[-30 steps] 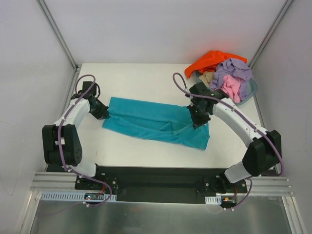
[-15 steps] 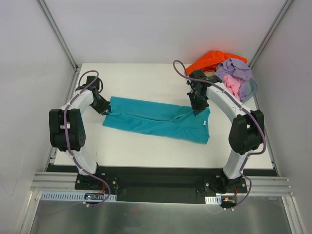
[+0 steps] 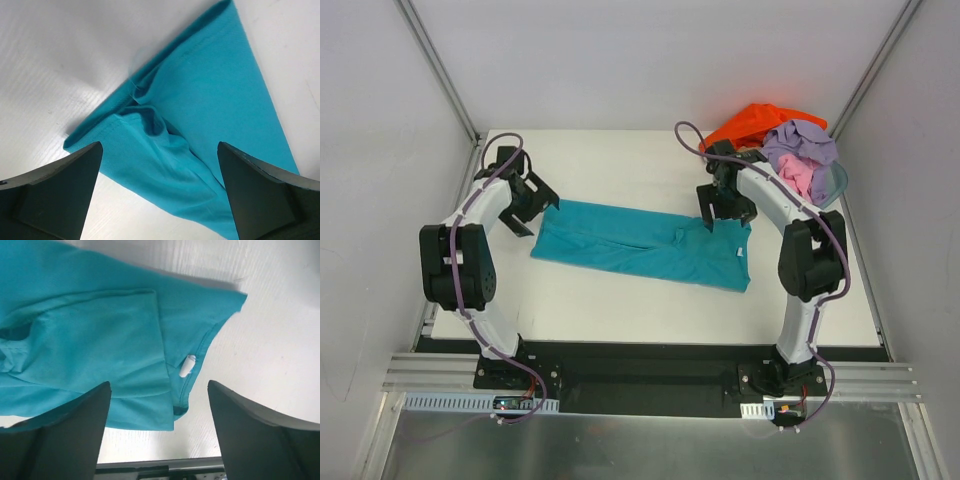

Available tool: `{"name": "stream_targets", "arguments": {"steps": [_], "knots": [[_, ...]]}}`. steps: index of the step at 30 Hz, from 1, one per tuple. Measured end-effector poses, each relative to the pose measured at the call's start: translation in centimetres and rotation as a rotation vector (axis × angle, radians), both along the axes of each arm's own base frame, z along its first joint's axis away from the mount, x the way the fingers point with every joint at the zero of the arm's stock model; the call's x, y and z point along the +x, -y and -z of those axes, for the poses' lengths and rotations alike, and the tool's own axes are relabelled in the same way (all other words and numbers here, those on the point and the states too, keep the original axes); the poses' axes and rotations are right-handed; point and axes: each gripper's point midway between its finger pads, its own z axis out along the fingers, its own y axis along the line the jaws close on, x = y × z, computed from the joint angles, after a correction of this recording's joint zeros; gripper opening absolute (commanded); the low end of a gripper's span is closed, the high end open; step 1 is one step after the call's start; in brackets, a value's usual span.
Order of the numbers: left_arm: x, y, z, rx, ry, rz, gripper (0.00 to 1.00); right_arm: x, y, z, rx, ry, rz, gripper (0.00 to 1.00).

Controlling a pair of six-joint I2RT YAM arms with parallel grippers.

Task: Fold and stack the t-shirts
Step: Fold the other side of the tshirt into a rectangle, then rotate the tshirt 90 degrees

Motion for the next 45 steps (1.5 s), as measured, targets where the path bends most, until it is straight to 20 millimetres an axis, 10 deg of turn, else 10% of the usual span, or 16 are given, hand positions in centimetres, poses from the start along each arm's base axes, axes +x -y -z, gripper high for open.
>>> {"name": "stream_targets", "arguments": {"steps": [6,11,18,29,36,41,45], "knots": [[-0.1,4.2,-1.3,-0.03,0.038,0.126,0.99,-4.3,0.7,0.9,0.022,-0.039,0.023,0.99],[0.9,7.0,0.0,-0.067,0.02,0.203,0.99,-7.1,-2.5,0.5,0.238,-0.016,0.002,1.0],[3.7,5.9,3.8,-0.032,-0.032,0.192,0.99,-8.1,-5.6,3.6,0.36,-0.08,0.008,1.0],[4.8,2.9,4.5,-0.03,-0.006,0.122,0.99,-6.7,-4.6,7.5,0.234,-0.154,0.061,1.0],[-4.8,4.3,4.6,-0.061,-0.056,0.148,0.99,2.5,-3.8,7.7,0.138,-0.046,0.109,1.0],[-15.8,10.6,4.5,-0.161,-0.141,0.298,0.99,11.2,-4.2,6.5,0.124,0.11,0.077,0.99],[-19.1,12.8,2.6,-0.206,-0.122,0.369,0.99,13.8,-4.7,4.2,0.151,0.199,0.025,0.99]]}}
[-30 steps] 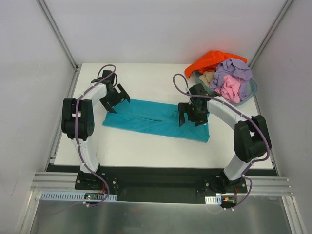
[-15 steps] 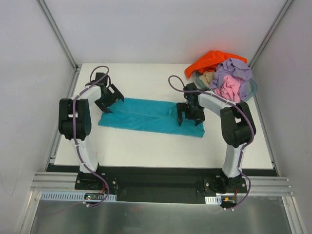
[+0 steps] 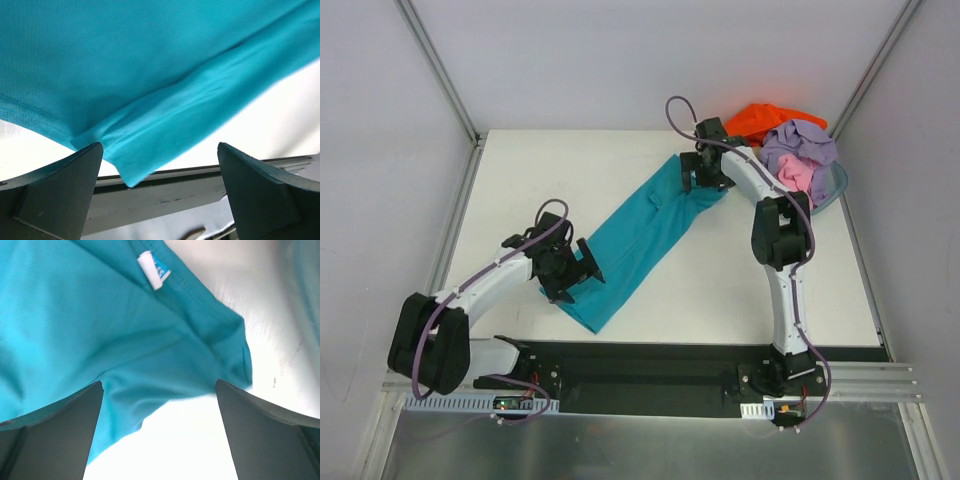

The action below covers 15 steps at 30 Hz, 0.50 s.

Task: Fold and stack the t-shirts
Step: Rotate the tshirt 90 degrees

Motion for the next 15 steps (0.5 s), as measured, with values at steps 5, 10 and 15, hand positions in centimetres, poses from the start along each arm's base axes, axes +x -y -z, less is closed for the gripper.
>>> {"name": "stream_targets", "arguments": {"steps": [5,10,15], "knots": [[2.9,0.6,-4.6,-0.036,0.173,0.011,0.99,-1.9,-1.0,-3.7,0.097,0.047,-0.071,1.0],[5.8,1.9,-5.8,-0.037,0.212,0.091,0.99,-6.6,-3.3,-6.1,0.235,0.028,-0.128,0.99],[6.4,2.7,-2.6,-0.027,0.122,0.183,0.99,-10.1,-7.3,-3.9,0.293,-0.079,-0.18,0.99]]}}
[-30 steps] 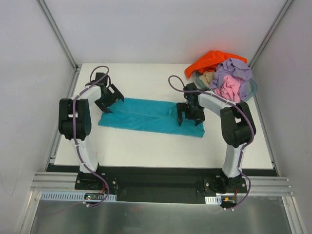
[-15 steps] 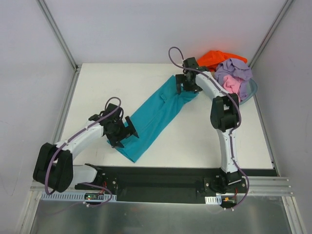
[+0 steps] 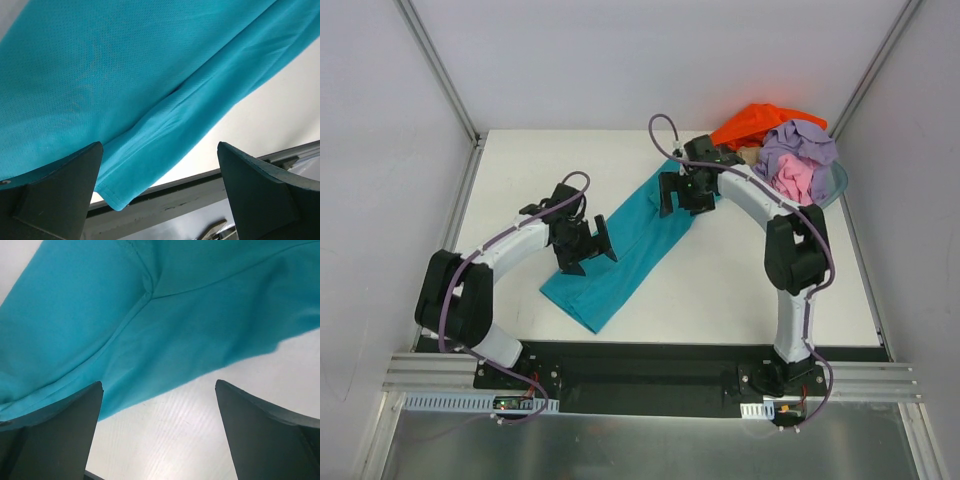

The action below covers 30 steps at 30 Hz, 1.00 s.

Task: Fold and stack the t-shirts
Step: Rotate the tshirt 90 degrees

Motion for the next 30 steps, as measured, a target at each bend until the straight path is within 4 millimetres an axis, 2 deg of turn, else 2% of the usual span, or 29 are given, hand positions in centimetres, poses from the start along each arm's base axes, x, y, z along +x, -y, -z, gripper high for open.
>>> {"name": "stream_targets", "arguments": {"steps": [3,8,11,14,19,22,24,26,28,30], "knots": [[-0.6,0.3,1.4,-0.001,-0.05,0.037,0.99,-0.6,-1.7,2.2,-0.006,-0.065,-0.016,1.0],[-2.6,0.8,3.0,-0.021,-0.101,0.076,0.99,1.2,-2.1,5.8,-0.04,-0.13,0.004,1.0],[-4.3,1.6,4.3,-0.038,-0.141,0.099,0.99,3.8,-2.5,5.8,-0.042,-0.114,0.015,1.0],[-5.3,4.0,4.1,-0.109,-0.16,0.115,0.99,7.0,-3.3,5.8,-0.014,-0.065,0.02,1.0],[-5.8,9.9,3.5,-0.205,-0.152,0.203,0.99,10.9,-4.6,5.1,0.093,0.021,0.022,1.0],[-5.4,12.6,2.7,-0.234,-0.101,0.258,0.99,13.0,-4.7,4.5,0.133,0.083,0.026,1.0],[-5.3,13.1,2.0,-0.237,-0.065,0.269,0.99,13.6,-4.4,3.6,0.148,0.112,0.026,1.0],[-5.1,12.8,1.0,-0.227,-0.03,0.262,0.99,13.3,-3.9,2.5,0.151,0.131,0.022,1.0],[-4.8,11.8,-0.4,-0.202,0.018,0.243,0.99,11.8,-3.0,0.9,0.136,0.128,0.02,0.99],[-4.6,10.7,-2.3,-0.179,0.085,0.224,0.99,9.8,-1.8,-1.8,0.114,0.145,0.026,1.0]]}}
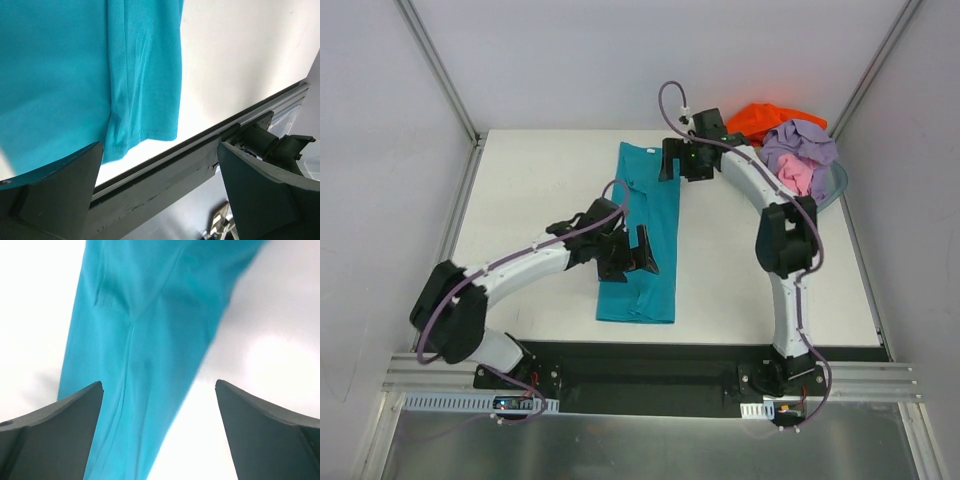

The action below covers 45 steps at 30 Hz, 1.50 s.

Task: Fold and stack the t-shirts
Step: Rotate the tshirt 90 degrees, then grab the bottom of the folded rectangular tshirt with both arms

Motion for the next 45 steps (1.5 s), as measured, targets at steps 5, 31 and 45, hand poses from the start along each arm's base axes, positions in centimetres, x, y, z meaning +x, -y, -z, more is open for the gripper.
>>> {"name": "stream_targets", "arguments": {"steps": [5,31,45], "knots": [[-0.7,-3.8,-3.3,0.005,0.125,-0.079,0.99,-7.5,3.0,-6.4,-0.029,0.057,0.031,0.99],[-6.6,-10.4,6.8,0.221,-0.15,-0.232,0.94,-34.6,-1.4,7.8,-0.243,-0.336,-0.135,0.74],[-6.4,-9.6,8.3,0.18,-0.19,-0.282,0.33,-35.5,1.4,9.8,-0.293,-0.341,-0.088,0.29]]}}
